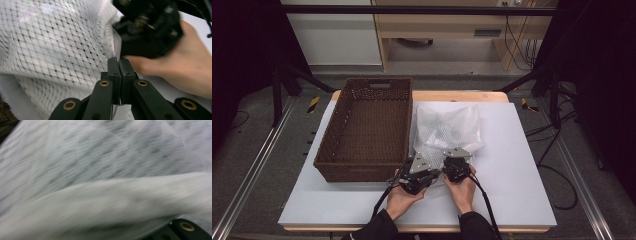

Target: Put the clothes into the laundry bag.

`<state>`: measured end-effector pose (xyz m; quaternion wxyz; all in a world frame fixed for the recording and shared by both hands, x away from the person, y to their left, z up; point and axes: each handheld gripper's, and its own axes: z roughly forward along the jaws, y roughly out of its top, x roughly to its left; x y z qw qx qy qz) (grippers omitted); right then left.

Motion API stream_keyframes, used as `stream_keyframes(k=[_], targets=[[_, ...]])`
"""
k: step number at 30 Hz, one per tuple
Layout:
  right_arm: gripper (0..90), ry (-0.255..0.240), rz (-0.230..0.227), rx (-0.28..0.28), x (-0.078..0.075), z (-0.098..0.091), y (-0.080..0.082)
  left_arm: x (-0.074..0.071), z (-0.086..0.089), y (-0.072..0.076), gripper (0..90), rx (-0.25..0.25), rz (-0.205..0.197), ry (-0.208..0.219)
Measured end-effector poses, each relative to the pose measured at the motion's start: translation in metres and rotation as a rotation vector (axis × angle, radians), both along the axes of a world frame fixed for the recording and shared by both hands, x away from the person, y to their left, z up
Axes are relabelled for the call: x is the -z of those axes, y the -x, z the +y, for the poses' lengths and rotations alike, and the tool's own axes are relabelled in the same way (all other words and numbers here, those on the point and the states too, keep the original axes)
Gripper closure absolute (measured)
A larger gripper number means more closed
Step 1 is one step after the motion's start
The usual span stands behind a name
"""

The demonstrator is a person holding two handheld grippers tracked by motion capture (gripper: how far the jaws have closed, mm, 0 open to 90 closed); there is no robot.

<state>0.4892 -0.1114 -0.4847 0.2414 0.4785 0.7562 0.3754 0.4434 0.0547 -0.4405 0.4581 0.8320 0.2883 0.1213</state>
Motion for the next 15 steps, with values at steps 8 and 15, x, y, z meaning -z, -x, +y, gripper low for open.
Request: stream_keyframes(k=[8,15], targets=[[78.0,-0.038,-0.003,-0.047,-0.010,-0.033,0.021,0.003,0.002,-0.003,88.4,-0.008,0.016,0.003],[58.5,0.079,0.040,-0.014,-0.001,-0.049,0.034,0.010,-0.001,-0.006,88.3,-0.016,0.021,-0.028]])
